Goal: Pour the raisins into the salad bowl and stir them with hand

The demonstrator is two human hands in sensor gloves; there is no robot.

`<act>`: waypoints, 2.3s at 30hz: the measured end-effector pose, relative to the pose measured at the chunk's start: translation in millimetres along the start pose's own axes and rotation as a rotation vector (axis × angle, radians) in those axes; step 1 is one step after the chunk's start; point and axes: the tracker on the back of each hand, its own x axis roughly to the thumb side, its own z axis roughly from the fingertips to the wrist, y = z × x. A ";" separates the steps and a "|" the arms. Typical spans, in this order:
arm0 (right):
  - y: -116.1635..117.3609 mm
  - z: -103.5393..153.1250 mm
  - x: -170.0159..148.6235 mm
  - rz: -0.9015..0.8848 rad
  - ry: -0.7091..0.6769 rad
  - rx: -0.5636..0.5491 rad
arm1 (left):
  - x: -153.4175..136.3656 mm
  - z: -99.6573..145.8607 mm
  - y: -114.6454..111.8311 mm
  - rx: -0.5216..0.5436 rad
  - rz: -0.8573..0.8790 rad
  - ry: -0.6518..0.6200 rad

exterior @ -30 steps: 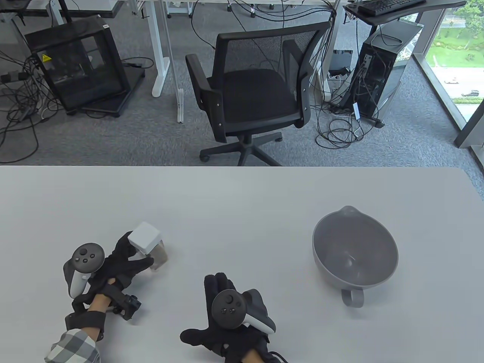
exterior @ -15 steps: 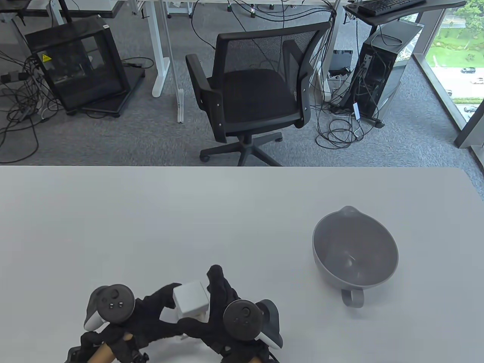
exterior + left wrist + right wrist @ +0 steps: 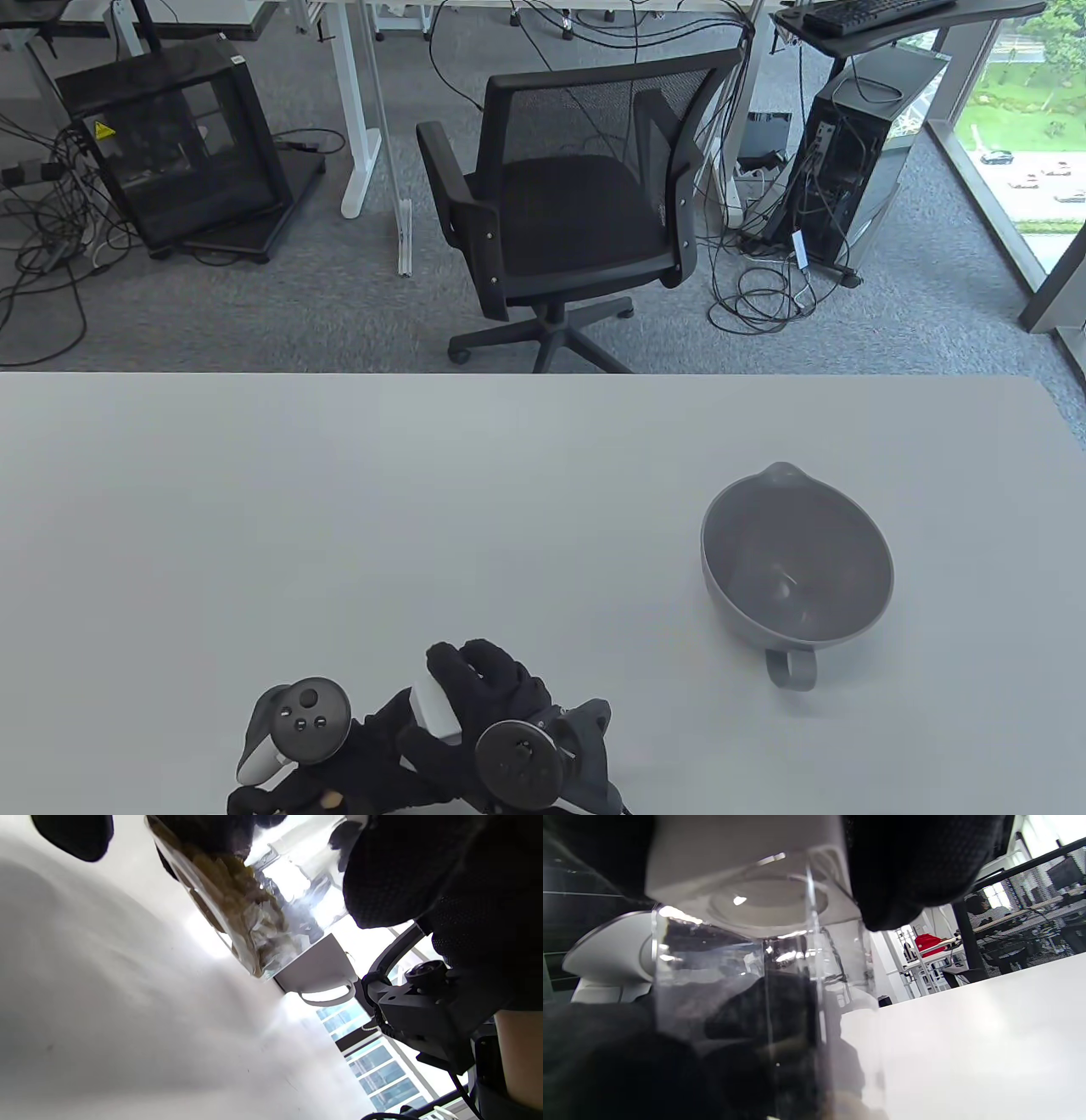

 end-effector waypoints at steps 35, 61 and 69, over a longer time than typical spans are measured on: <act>-3.0 3.3 26.2 -0.050 -0.241 0.000 | -3.5 0.8 10.1 -0.018 -0.077 0.034; 13.0 -10.9 -57.5 0.066 0.292 0.117 | -22.6 10.6 22.7 0.013 -0.161 0.101; 36.7 -10.1 -98.0 0.208 0.517 0.288 | -22.8 14.6 31.7 0.073 -0.012 0.035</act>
